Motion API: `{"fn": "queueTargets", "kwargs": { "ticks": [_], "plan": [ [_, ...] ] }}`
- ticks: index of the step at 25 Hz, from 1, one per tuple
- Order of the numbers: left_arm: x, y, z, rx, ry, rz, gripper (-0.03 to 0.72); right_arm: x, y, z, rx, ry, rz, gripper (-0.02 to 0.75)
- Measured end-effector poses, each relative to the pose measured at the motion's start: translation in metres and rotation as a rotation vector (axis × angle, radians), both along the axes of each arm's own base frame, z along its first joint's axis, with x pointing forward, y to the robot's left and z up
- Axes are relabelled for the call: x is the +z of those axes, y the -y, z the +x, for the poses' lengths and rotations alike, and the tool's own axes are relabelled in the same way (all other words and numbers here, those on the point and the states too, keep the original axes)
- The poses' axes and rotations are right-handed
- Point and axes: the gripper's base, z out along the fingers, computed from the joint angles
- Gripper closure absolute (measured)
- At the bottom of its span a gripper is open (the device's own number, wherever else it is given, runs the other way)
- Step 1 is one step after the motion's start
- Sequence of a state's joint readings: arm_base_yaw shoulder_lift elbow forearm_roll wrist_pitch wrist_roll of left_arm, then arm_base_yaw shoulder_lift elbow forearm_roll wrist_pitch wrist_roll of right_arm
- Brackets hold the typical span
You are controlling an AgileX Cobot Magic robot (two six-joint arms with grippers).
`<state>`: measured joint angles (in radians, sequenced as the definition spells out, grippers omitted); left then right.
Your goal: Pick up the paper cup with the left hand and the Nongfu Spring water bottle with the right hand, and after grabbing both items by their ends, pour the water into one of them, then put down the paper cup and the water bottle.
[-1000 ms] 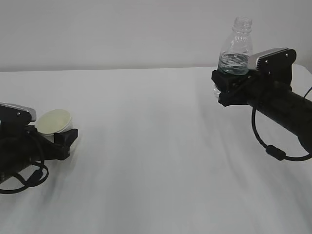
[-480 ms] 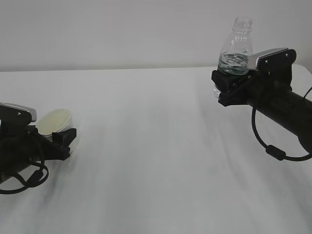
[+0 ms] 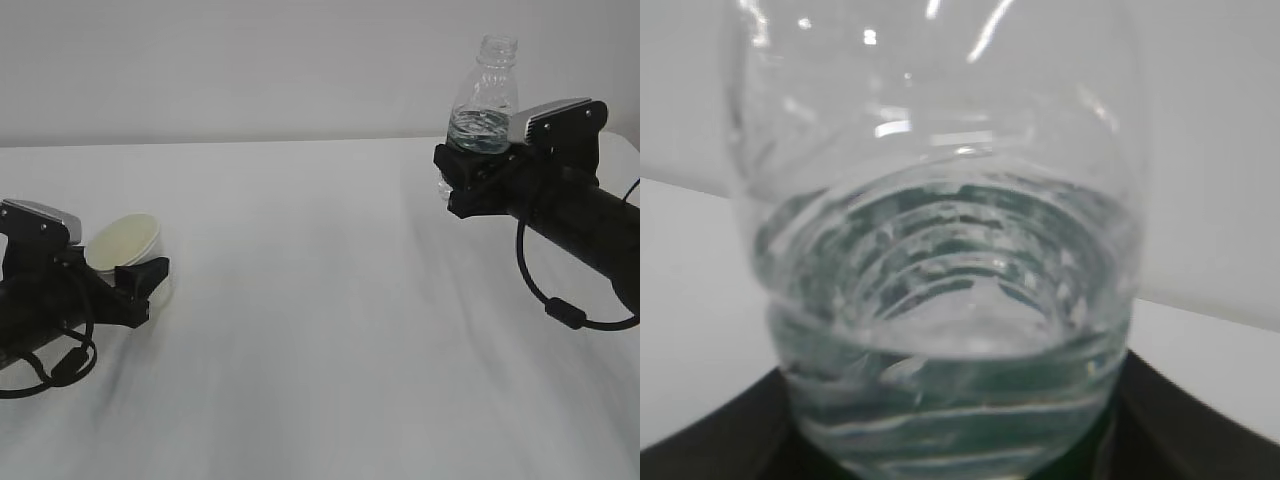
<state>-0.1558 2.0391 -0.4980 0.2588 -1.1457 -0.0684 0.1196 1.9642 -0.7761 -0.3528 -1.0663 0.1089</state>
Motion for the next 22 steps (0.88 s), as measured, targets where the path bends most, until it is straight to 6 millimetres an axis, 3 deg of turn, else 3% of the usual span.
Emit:
{"fn": "queueTargets", "kwargs": {
  "ticks": [14, 22],
  "plan": [
    [0.028, 0.022, -0.011, -0.29, 0.077, -0.016, 0.221, -0.002, -0.001, -0.002, 0.012, -0.007, -0.007, 0.293],
    [0.03, 0.03, -0.017, -0.4, 0.035, -0.069, 0.221, -0.003, -0.001, -0.003, 0.02, -0.021, -0.02, 0.293]
  ]
}}
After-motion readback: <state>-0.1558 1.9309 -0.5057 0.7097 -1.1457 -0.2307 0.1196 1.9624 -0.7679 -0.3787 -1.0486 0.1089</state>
